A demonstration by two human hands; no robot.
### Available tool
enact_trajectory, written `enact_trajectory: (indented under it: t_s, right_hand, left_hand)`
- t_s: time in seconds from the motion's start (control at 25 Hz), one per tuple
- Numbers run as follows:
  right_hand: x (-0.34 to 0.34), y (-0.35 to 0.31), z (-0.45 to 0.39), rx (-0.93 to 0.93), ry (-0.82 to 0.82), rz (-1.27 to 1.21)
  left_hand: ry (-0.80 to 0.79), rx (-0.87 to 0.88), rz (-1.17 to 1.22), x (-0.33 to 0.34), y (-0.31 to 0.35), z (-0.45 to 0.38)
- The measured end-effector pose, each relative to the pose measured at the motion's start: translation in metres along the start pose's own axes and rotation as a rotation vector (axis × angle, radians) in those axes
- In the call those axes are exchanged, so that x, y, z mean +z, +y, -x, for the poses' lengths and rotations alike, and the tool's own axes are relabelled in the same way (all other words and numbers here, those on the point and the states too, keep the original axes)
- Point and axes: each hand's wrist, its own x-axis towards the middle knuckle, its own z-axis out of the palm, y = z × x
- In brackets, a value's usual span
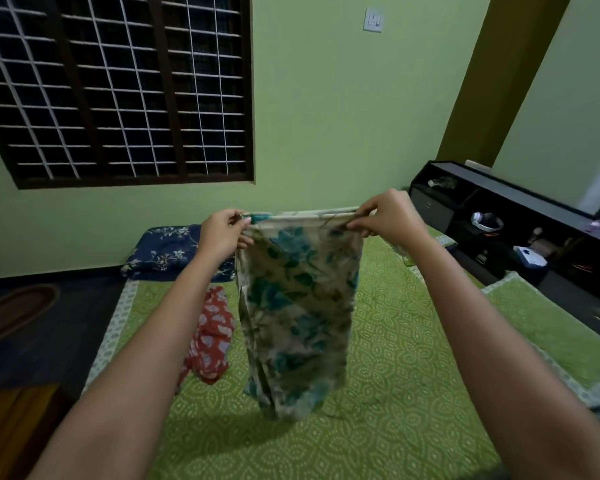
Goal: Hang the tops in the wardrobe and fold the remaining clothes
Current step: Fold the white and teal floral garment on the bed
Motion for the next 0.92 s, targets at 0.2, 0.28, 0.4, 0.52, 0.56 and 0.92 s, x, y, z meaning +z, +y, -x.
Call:
enact_trajectory:
  t_s: [0.2, 0.28, 0.4, 0.52, 0.56, 0.92]
  right_hand:
    - [0.004, 0.063, -0.031, 0.083, 0.088, -0.29]
    - [0.023, 0.103, -0.058, 0.196, -0.012, -0.268]
    - [0.061, 0.159, -0.103, 0.404, -0.138, -0.277]
    - [0.1, 0.211, -0.166, 0.468, -0.182, -0.171]
    - [0.108, 0.224, -0.188, 0.436, -0.158, -0.086]
    - [0.13, 0.286, -0.291, 0.077, 0.247, 0.034]
  left_hand:
    - [-0.068, -0.05, 0.09, 0.053, 0.014, -0.026]
    - [-0.121, -0.101, -0.013, 0.09, -0.006, -0.045]
    - [-0.159, -0.173, -0.085, 0.142, -0.041, -0.082]
    - [-0.172, -0.202, -0.248, 0.197, -0.067, -0.135]
    - [-0.157, -0.173, -0.312, 0.212, -0.07, -0.154]
    - [0.034, 0.125, -0.287, 0.273, -0.079, -0.261]
